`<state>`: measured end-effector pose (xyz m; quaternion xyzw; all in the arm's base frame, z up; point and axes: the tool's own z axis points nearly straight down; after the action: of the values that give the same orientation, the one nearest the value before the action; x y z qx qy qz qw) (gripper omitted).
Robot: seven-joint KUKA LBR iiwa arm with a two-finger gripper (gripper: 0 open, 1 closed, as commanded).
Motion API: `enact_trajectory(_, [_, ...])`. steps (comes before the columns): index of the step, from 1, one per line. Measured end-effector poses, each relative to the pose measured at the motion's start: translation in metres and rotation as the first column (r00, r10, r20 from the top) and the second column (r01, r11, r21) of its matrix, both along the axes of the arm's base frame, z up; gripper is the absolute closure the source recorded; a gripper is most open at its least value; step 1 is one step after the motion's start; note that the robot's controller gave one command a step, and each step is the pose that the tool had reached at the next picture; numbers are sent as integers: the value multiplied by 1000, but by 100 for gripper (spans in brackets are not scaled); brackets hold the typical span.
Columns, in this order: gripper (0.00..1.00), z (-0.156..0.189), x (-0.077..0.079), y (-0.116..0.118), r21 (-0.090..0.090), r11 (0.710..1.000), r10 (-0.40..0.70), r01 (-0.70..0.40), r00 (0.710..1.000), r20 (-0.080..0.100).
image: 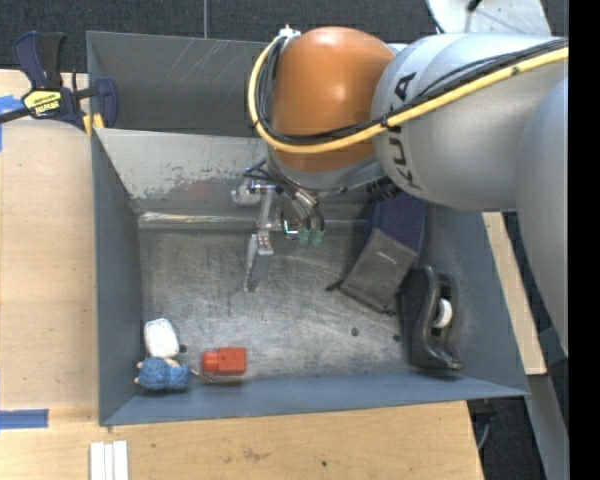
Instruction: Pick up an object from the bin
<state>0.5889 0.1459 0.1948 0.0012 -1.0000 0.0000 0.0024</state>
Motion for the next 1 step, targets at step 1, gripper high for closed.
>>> enact_trajectory(1, [0, -106, 22, -37, -2, 995, 102, -102, 995, 1])
